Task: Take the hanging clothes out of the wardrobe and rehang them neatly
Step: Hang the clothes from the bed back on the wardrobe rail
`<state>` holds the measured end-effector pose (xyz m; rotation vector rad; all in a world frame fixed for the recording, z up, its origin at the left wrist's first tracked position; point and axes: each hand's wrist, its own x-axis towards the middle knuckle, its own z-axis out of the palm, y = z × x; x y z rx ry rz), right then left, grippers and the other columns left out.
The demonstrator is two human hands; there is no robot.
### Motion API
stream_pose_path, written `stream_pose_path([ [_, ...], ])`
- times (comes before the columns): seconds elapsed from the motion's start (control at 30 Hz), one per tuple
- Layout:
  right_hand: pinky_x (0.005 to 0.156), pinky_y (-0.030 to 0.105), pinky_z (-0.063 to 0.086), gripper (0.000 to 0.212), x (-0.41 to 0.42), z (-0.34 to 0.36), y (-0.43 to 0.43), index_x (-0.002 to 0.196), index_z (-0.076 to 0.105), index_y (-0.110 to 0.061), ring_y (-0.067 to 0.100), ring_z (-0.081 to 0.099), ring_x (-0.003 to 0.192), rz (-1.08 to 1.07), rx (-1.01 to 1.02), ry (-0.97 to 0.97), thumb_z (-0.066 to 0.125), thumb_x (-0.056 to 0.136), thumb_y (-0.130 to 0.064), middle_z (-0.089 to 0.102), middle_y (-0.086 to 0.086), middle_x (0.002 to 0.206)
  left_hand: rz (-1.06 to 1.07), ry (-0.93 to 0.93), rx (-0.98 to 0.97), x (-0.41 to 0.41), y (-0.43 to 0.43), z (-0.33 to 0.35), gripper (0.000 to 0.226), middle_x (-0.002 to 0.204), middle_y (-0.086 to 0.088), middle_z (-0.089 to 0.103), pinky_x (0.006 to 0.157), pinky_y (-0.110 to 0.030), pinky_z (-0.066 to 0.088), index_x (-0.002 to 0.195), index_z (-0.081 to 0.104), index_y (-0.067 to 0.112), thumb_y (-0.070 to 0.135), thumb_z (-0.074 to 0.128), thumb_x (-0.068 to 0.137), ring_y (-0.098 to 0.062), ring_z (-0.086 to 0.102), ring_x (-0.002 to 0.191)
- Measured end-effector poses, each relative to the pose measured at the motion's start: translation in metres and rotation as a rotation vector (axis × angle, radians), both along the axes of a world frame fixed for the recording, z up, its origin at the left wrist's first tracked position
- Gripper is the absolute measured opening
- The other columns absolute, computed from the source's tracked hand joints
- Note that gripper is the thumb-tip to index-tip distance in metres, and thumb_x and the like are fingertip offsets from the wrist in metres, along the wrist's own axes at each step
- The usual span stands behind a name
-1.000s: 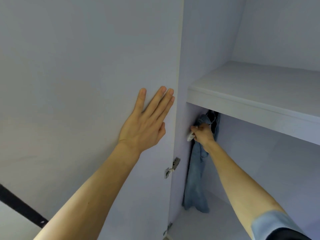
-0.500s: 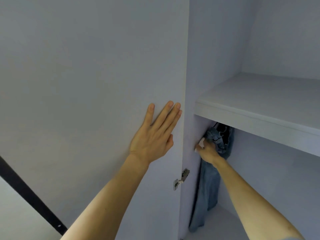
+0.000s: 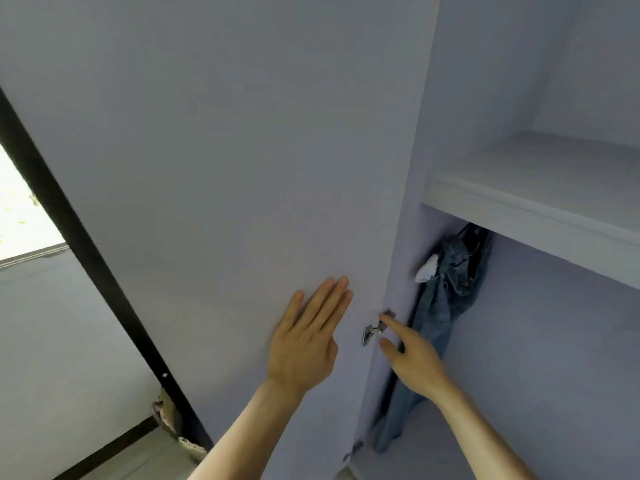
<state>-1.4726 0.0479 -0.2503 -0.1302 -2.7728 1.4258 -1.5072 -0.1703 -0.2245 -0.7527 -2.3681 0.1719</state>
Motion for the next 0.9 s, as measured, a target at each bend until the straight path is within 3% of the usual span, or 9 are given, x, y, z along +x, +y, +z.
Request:
stream_pose_path([
  [0.13,0.117,0.021,0.017,0.046,0.040,-0.039,-0.031,0.149,0.038,-0.036,-0.002,0.013,0.147,0.173,0.258,-0.011,0.043,0.105,-0.027,0.030,-0.024,0.151,0.154,-0.286,-0.051,0.053,-0.057,-0.080,0.095,0.166,0.004,0.016,0.124,-0.046,0.000,0.156,0.031,0.022,0.015,0.066,0.067,-0.013,0.016,0.152],
  [0.23,0.118,0.026,0.022,0.043,0.064,-0.074,-0.056,0.145,0.049,-0.029,0.012,0.022,0.149,0.306,0.410,0.006,0.042,0.103,-0.023,0.039,-0.015,0.152,0.280,-0.527,-0.087,0.098,-0.099,-0.124,0.099,0.166,0.000,0.018,0.122,-0.056,0.006,0.155,0.034,0.024,0.022,0.073,0.064,-0.018,0.017,0.152],
  [0.33,0.112,0.036,0.036,0.042,0.085,-0.107,-0.087,0.132,0.063,-0.023,0.027,0.045,0.137,0.455,0.487,0.005,0.043,0.096,-0.026,0.058,-0.002,0.141,0.463,-0.765,-0.024,0.146,-0.135,-0.155,0.088,0.157,-0.010,0.038,0.114,-0.059,0.026,0.149,0.044,0.025,0.031,0.074,0.066,-0.028,0.036,0.146],
  [0.4,0.112,0.037,0.037,0.047,0.093,-0.123,-0.112,0.131,0.063,-0.024,0.029,0.049,0.134,0.562,0.525,0.012,0.036,0.095,-0.030,0.060,-0.002,0.138,0.594,-0.889,0.057,0.177,-0.158,-0.171,0.076,0.141,-0.012,0.057,0.102,-0.056,0.045,0.141,0.055,0.024,0.034,0.072,0.067,-0.031,0.053,0.132],
  [0.5,0.117,0.027,0.018,0.048,0.103,-0.130,-0.157,0.141,0.055,-0.026,0.020,0.036,0.144,0.748,0.575,-0.020,0.035,0.097,-0.032,0.048,-0.007,0.149,0.793,-0.940,0.177,0.225,-0.197,-0.185,0.057,0.119,-0.006,0.070,0.090,-0.050,0.053,0.124,0.068,0.023,0.036,0.057,0.070,-0.027,0.065,0.113],
  [0.57,0.117,0.027,0.018,0.045,0.108,-0.130,-0.191,0.141,0.055,-0.027,0.019,0.034,0.145,0.876,0.594,0.003,0.043,0.097,-0.031,0.048,-0.008,0.149,0.951,-0.966,0.284,0.259,-0.224,-0.189,0.055,0.110,-0.002,0.073,0.087,-0.046,0.053,0.118,0.071,0.023,0.039,0.045,0.072,-0.025,0.067,0.104],
  [0.7,0.114,0.039,0.037,0.044,0.118,-0.132,-0.263,0.131,0.063,-0.025,0.025,0.048,0.137,1.105,0.628,0.073,0.046,0.092,-0.033,0.059,-0.001,0.139,1.279,-1.035,0.482,0.335,-0.272,-0.189,0.053,0.123,0.003,0.068,0.097,-0.039,0.045,0.131,0.061,0.029,0.042,0.042,0.083,-0.024,0.062,0.114],
  [0.9,0.122,0.036,0.023,0.045,0.150,-0.122,-0.376,0.146,0.046,-0.032,0.022,0.027,0.149,1.408,0.696,0.150,0.043,0.101,-0.037,0.042,-0.006,0.154,1.618,-1.070,0.815,0.443,-0.332,-0.194,0.052,0.134,-0.002,0.060,0.099,-0.038,0.043,0.145,0.046,0.030,0.038,0.042,0.093,-0.027,0.056,0.121],
])
